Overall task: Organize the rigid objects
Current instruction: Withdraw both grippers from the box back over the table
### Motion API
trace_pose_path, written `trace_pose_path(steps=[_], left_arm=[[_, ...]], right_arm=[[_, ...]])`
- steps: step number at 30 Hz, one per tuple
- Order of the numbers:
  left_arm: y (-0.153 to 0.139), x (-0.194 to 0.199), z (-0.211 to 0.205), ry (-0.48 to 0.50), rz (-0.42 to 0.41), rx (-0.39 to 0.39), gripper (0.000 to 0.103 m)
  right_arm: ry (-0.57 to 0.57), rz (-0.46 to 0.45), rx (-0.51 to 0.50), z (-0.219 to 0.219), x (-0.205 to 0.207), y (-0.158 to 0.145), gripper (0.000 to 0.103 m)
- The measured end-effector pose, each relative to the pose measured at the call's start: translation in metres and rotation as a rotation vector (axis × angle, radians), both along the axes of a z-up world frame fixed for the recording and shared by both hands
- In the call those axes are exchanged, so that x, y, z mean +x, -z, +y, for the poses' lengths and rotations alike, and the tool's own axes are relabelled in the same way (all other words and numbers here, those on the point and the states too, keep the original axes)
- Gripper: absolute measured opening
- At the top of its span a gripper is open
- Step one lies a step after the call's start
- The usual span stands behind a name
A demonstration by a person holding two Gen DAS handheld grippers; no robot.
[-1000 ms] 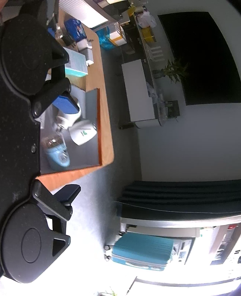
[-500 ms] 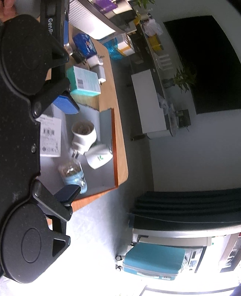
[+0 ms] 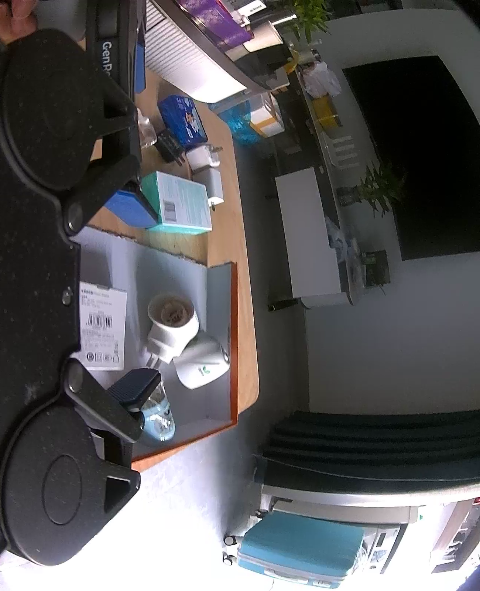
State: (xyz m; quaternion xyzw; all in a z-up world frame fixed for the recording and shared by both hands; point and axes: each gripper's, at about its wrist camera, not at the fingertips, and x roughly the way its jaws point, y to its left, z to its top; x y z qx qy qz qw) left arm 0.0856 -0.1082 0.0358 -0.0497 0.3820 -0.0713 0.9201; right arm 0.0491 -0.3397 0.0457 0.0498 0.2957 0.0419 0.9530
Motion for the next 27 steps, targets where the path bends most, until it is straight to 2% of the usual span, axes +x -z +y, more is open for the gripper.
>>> trace_pose_path(steps=[27], left_arm=[[0.02,-0.016,0.07,-0.079,0.008,-0.036,0.101]], right_arm=[[-0.163,0.047,-0.002,0.06,0.008,0.017,0.099]])
